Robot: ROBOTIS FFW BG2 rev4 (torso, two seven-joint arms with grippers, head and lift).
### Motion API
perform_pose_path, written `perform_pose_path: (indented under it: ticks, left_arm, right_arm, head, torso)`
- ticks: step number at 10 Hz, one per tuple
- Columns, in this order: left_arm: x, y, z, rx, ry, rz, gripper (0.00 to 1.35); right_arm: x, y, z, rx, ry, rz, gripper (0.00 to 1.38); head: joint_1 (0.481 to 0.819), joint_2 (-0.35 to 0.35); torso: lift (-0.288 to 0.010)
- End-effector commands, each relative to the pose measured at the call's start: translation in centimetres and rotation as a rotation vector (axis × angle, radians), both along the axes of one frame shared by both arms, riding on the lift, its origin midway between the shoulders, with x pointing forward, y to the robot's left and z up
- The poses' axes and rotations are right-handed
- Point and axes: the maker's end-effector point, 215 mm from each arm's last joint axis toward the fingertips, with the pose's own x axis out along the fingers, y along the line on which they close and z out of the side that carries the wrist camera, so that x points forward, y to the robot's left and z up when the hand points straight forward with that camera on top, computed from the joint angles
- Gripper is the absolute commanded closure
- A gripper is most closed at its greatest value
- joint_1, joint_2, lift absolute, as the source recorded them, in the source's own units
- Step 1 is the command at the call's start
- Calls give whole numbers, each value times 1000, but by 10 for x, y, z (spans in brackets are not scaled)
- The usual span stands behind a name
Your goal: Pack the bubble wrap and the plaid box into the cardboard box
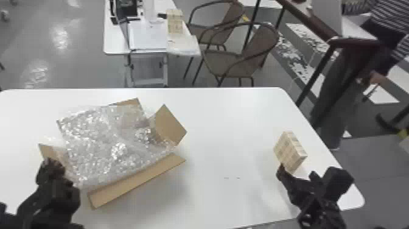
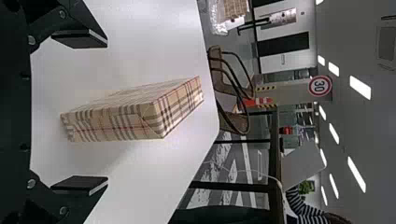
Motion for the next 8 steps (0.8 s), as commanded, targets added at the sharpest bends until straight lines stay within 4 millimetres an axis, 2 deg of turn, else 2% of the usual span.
perform_pose_path:
  ticks: [1,3,8]
  left_arm:
    - [0,1,-1,0,-1,1,1219]
    - [0,1,0,0,-4,2,1219]
    - [2,0,0,-1,-7,-1,1219]
  right_arm:
    - [9,-2,-7,20,14,23,245]
    - [20,-1,-8,46,17,59,243]
    - [48,-12,8,-2,34,100,248]
  head:
    - [695,-182]
    - [695,-175]
    - [695,-184]
  torso:
    - [-99]
    - [-99]
    - [-99]
